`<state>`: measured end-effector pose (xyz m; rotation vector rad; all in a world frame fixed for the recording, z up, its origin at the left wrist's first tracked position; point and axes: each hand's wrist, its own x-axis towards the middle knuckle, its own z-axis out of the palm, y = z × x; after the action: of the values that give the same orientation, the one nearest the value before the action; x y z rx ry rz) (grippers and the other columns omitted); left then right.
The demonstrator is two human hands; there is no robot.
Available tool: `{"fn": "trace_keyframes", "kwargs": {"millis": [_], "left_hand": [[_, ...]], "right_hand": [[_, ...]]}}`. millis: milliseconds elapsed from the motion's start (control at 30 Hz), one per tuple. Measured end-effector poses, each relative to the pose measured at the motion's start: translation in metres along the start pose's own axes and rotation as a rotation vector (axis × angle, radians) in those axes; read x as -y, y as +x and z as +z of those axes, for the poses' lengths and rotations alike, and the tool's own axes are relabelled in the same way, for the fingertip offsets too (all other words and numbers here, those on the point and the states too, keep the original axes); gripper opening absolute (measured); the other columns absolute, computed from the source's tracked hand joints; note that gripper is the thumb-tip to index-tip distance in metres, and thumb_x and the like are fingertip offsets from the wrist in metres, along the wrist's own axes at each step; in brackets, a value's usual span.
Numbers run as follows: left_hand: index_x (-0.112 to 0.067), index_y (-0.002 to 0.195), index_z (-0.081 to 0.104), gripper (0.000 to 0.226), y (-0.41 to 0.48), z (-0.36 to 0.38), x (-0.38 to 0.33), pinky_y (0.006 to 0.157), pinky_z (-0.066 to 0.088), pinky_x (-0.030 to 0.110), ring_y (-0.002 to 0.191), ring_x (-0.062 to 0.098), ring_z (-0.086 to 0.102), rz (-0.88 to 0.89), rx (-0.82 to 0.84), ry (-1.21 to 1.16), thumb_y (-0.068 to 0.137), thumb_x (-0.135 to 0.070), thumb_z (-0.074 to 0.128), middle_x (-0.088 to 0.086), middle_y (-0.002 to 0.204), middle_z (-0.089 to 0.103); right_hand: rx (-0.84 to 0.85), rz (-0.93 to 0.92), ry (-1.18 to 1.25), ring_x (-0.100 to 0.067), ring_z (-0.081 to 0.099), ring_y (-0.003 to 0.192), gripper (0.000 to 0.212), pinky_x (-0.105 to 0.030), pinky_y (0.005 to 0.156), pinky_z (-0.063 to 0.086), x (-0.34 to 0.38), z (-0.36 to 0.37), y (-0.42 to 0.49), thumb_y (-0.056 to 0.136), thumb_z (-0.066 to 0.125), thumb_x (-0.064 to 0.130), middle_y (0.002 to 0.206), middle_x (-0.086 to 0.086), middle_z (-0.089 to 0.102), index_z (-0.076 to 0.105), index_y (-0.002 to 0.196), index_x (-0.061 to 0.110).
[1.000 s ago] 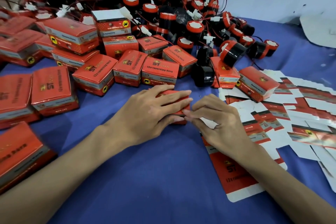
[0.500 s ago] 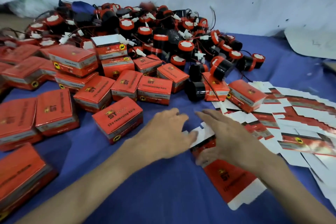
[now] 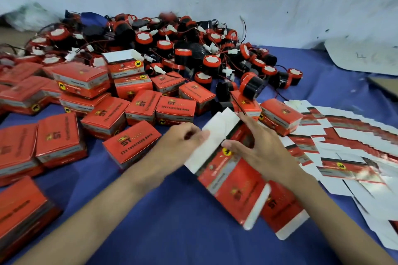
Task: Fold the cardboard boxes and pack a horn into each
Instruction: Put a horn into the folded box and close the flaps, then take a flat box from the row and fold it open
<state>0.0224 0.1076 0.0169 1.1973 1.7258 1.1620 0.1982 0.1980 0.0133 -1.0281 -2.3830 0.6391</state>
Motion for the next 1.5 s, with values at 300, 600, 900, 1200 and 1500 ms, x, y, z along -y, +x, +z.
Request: {"fn": "trace_keyframes", "kwargs": {"millis": [300,600,900,1200,1500], "left_hand": [[-0.023,0.106,0.075,0.026,-0.018,-0.017,0.014,0.070,0.058,0.023,0.087,0.013,0.070,-0.190,0.562,-0.861,0.084,-0.018,0.061,0.003,0.102,0.073],[-0.014,0.110,0.050,0.033,-0.026,-0.019,0.010,0.055,0.045,0.010,0.059,-0.003,0.058,-0.013,0.793,-0.346,0.089,0.012,0.047,-0.014,0.071,0.066],[-0.015,0.097,0.068,0.036,-0.022,-0.020,0.009,0.065,0.053,0.026,0.078,0.012,0.065,0.068,0.515,-0.103,0.084,0.014,0.051,0.002,0.086,0.072],[-0.038,0.124,0.050,0.044,-0.016,-0.001,-0.010,0.079,0.050,0.022,0.095,-0.005,0.062,0.195,0.044,-0.490,0.083,-0.054,0.055,-0.013,0.124,0.059],[-0.055,0.124,0.038,0.039,-0.031,0.018,0.005,0.071,0.053,0.020,0.092,0.010,0.066,0.407,-0.169,-0.611,0.090,-0.041,0.051,-0.006,0.114,0.061]], "right_hand": [[-0.181,0.037,0.583,0.003,0.066,0.071,0.031,-0.009,0.058,0.047,0.011,0.019,-0.003,0.082,0.053,0.056,0.083,0.018,0.069,0.062,0.100,0.032],[-0.198,-0.165,0.310,-0.002,0.047,0.057,0.022,-0.009,0.056,0.034,0.014,0.023,-0.006,0.086,0.051,0.053,0.065,0.009,0.049,0.054,0.104,0.041],[0.157,-0.530,0.021,0.000,0.038,0.127,0.040,-0.011,0.098,0.030,0.034,0.002,-0.019,0.079,0.053,0.069,0.144,0.019,0.031,0.048,0.113,0.048],[-0.270,-0.200,0.726,-0.005,0.063,0.101,0.048,-0.018,0.075,0.053,0.044,0.005,-0.017,0.070,0.081,0.033,0.108,0.014,0.063,0.052,0.106,0.045],[-0.328,-0.222,0.780,-0.006,0.061,0.105,0.032,-0.018,0.079,0.051,0.053,0.042,-0.033,0.085,0.059,0.027,0.113,0.014,0.063,0.058,0.116,0.021]]}}
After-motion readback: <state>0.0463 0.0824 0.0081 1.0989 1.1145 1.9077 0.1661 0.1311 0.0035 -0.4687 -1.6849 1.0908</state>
